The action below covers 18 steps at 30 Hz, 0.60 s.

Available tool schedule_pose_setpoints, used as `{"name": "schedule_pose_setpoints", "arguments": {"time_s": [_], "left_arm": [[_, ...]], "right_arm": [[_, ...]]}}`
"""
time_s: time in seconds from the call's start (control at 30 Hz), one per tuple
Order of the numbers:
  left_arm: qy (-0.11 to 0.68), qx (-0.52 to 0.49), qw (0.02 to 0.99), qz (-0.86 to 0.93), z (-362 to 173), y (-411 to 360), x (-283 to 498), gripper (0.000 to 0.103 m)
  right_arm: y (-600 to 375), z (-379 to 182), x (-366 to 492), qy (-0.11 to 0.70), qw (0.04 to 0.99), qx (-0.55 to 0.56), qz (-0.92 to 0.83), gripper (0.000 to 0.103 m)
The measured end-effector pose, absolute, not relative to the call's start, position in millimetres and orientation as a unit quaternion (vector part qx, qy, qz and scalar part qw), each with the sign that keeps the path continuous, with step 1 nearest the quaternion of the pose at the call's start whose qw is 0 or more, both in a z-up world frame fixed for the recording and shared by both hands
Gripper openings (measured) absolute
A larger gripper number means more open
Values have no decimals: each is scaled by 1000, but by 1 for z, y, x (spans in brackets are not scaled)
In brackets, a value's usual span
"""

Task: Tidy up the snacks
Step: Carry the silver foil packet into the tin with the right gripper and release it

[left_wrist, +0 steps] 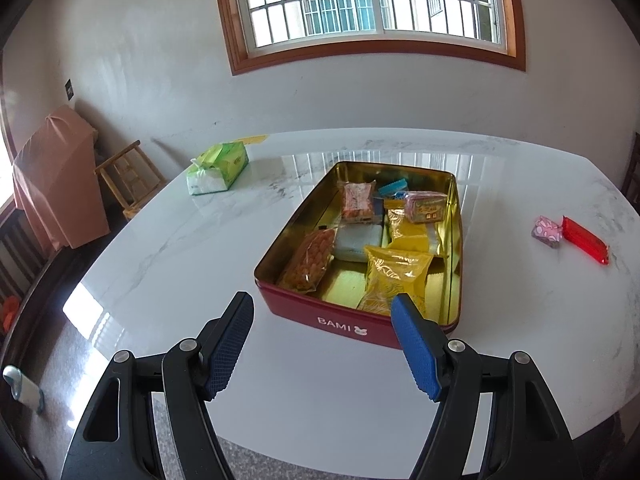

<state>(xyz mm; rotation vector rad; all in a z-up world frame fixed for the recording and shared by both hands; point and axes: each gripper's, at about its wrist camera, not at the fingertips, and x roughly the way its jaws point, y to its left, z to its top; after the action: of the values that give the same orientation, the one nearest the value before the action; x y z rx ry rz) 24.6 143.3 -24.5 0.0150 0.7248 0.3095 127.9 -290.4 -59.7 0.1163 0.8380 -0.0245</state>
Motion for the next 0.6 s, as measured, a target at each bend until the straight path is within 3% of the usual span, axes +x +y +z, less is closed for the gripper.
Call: {"name": "schedule_pose_setpoints", "arguments": {"time_s": [0.6], "left_arm": [[371,-8,914,166,-42,174,16,72]], "right_arm": [[-101,-10,129,384,905,-19,181,33]]}}
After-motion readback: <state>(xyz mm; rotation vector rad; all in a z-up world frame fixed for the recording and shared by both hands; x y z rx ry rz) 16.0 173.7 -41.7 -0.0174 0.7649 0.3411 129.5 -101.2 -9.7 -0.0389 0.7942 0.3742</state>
